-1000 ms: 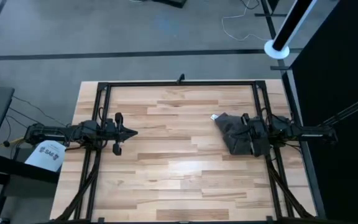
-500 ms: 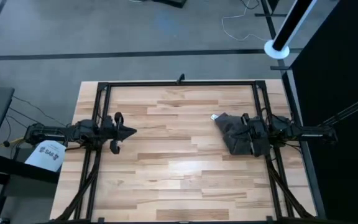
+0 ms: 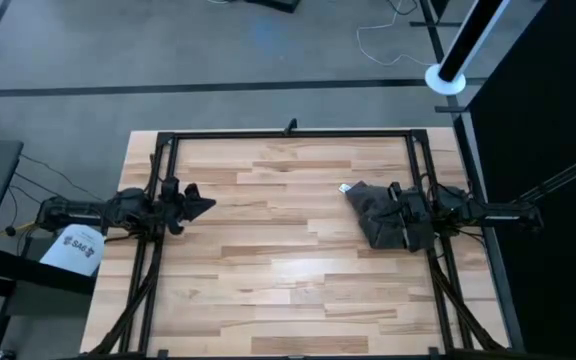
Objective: Roll towel
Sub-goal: Fold the gray towel
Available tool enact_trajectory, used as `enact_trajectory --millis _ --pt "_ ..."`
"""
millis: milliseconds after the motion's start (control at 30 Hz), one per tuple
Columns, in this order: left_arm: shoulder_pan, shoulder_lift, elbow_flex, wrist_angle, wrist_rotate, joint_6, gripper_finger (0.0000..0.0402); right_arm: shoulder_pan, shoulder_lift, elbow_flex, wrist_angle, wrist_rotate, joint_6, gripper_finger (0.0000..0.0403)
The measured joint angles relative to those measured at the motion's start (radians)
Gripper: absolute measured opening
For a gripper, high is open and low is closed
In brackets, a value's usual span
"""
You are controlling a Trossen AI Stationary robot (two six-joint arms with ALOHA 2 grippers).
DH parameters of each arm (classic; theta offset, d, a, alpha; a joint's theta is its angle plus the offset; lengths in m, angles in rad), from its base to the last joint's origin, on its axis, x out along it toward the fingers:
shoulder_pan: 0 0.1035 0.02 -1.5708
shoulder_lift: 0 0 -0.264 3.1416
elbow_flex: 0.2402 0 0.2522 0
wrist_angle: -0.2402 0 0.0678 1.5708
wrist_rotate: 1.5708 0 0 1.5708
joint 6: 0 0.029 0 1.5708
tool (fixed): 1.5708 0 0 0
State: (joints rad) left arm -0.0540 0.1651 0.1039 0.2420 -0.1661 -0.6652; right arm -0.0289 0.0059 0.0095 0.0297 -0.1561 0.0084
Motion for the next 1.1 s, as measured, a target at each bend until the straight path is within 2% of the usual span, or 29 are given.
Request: enact_trajectory --millis 100,267,400,533,667,800,967,1100 --pt "0.000 0.178 0.114 -0.001 -0.001 0.075 0.0000 0.000 0.000 0.000 0.000 0.000 0.000 0.0000" --pt "0.008 0.637 0.364 -0.043 -0.003 0.247 0.0000 0.000 0.000 0.000 0.000 0.000 0.000 0.0000" --pt "0.057 1.022 0.592 -0.082 -0.003 0.249 0.0000 0.000 0.000 0.000 0.000 0.000 0.000 0.0000" --pt "0.105 1.339 0.830 -0.068 0.007 0.292 0.0007 0.000 0.000 0.000 0.000 0.000 0.000 0.0000" --pt "0.143 1.597 1.062 -0.070 0.018 0.410 0.0047 0.000 0.000 0.000 0.000 0.000 0.000 0.0000" --pt "0.171 1.807 1.291 -0.097 0.085 0.496 0.0107 0.000 0.000 0.000 0.000 0.000 0.000 0.0000" --pt "0.187 2.015 1.544 -0.207 0.147 0.558 0.0181 0.000 0.000 0.000 0.000 0.000 0.000 0.0000" --pt "0.187 2.139 1.696 -0.249 0.155 0.603 0.0221 0.000 0.000 0.000 0.000 0.000 0.000 0.0000"
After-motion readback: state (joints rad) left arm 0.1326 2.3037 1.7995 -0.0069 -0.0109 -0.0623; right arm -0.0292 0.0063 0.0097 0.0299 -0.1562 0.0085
